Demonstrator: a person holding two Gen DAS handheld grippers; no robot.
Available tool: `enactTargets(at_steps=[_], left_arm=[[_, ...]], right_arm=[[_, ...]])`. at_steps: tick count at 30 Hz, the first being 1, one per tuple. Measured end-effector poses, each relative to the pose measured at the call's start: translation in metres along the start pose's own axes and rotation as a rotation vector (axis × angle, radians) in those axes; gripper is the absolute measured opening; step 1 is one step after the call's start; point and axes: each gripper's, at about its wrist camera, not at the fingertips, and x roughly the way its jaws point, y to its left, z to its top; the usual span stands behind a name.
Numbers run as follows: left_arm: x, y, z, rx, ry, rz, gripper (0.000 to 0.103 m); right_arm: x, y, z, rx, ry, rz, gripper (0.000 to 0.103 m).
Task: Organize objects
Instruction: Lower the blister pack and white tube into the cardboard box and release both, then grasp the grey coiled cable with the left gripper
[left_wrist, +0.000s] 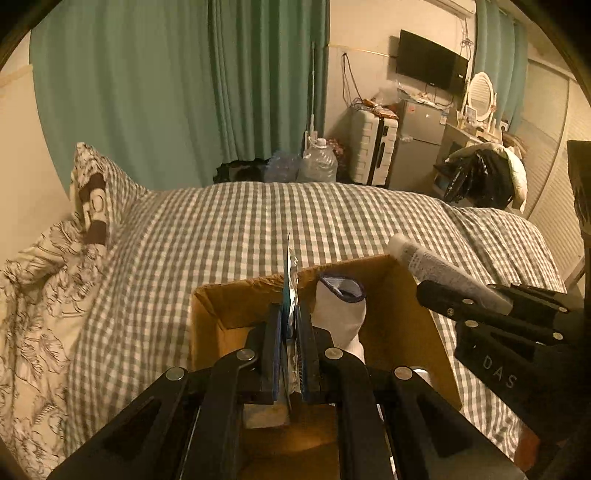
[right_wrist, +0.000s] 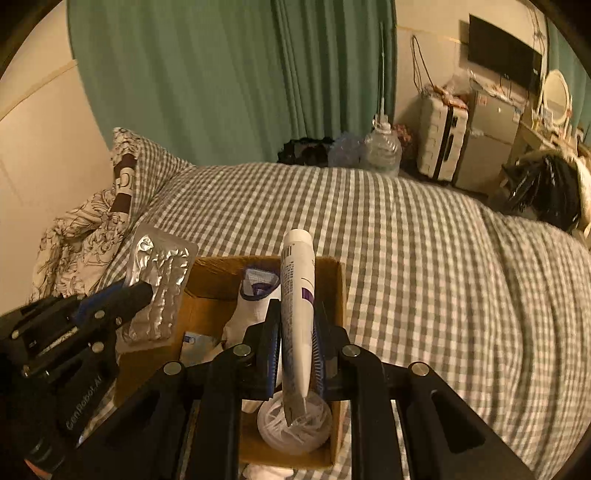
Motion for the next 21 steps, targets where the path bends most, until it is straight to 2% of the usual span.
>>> enactTargets(at_steps=[3, 4, 6, 7, 8, 13, 16, 18, 21], left_arm=[[0.0, 0.002, -0.001, 0.004, 0.012, -0.003, 0.01], [-0.002, 0.003, -0.001, 0.005, 0.018, 0.0, 0.013], [-0.01, 0.004, -0.001, 0.004, 0.028, 0.013, 0.035], [-0.015, 0.004, -0.001, -0.002, 0.028, 0.032, 0.06], [-0.024, 0.007, 0.0, -0.011, 0.016, 0.048, 0.071], [-0.082, 0.018, 0.004, -0.026, -0.055, 0.054, 0.072], [-0.123, 0.022, 0.005, -0.027, -0.103, 0.062, 0.076], [-0.153, 0.025, 0.004, -0.029, -0.141, 0.061, 0.079], [-0.194, 0.028, -0.002, -0.046, -0.194, 0.068, 0.09]], right_arm=[[-0.001, -0.001, -0.001, -0.001, 0.004, -0.011, 0.016], [-0.005, 0.0, -0.001, -0.008, -0.003, -0.02, 0.017], [-0.019, 0.001, -0.001, -0.01, -0.023, -0.04, 0.028], [-0.026, 0.002, 0.001, -0.005, -0.032, -0.044, 0.037], [-0.038, 0.001, 0.003, 0.007, -0.049, -0.047, 0.04], [-0.092, 0.015, 0.009, -0.014, -0.103, -0.078, 0.042], [-0.135, 0.031, 0.008, -0.046, -0.154, -0.09, 0.05], [-0.167, 0.044, 0.004, -0.065, -0.2, -0.075, 0.051], [-0.212, 0.059, -0.002, -0.092, -0.26, -0.065, 0.054]])
